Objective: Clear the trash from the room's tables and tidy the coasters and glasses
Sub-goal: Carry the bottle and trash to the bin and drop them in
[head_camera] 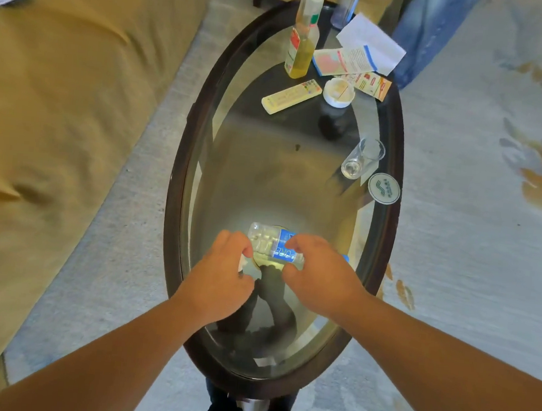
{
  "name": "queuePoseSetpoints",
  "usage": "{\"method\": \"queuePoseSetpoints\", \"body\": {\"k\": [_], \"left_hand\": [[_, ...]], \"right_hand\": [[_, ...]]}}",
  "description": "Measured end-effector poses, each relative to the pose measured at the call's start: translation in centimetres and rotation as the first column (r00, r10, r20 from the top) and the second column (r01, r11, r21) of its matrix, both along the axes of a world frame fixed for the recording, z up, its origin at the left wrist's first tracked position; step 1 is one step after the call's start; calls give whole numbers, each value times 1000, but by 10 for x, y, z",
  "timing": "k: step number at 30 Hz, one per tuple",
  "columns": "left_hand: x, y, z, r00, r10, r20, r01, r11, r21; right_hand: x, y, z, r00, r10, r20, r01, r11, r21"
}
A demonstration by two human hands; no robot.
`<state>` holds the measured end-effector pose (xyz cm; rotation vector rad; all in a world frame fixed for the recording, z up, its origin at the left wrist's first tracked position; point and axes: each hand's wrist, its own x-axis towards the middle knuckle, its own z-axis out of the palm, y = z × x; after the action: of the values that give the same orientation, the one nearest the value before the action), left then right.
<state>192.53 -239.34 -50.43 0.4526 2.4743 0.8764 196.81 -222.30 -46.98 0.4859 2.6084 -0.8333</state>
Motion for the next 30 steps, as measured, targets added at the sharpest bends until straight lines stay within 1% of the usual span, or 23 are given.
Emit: {"method": "queuePoseSetpoints", "body": {"k": [5, 11, 18, 22, 26, 30], "left_hand": [[-10, 11, -23, 999, 34, -22, -35, 998, -56], [-14, 15, -51, 990, 104, 96, -99, 993, -58], [-10, 19, -69, 988, 137, 67, -130, 986, -108], [-7, 20, -77, 987, 145, 72, -136, 984, -114], [-4, 23, -78, 984, 163, 69, -158, 985, -69], [-4, 30, -65, 990, 139, -2, -139, 989, -48]], "right_hand": [[-17, 12, -22, 996, 86, 35, -89, 991, 101], [-35, 25, -67, 980, 167, 106, -186, 961, 206], [-46, 32, -118, 947, 256, 195, -301, 919, 253], [-52, 33, -135, 943, 254, 216, -309, 908, 283], [-52, 34, -139, 945, 253, 206, -305, 908, 286], [-49, 38, -121, 963, 206, 173, -237, 954, 181]]}}
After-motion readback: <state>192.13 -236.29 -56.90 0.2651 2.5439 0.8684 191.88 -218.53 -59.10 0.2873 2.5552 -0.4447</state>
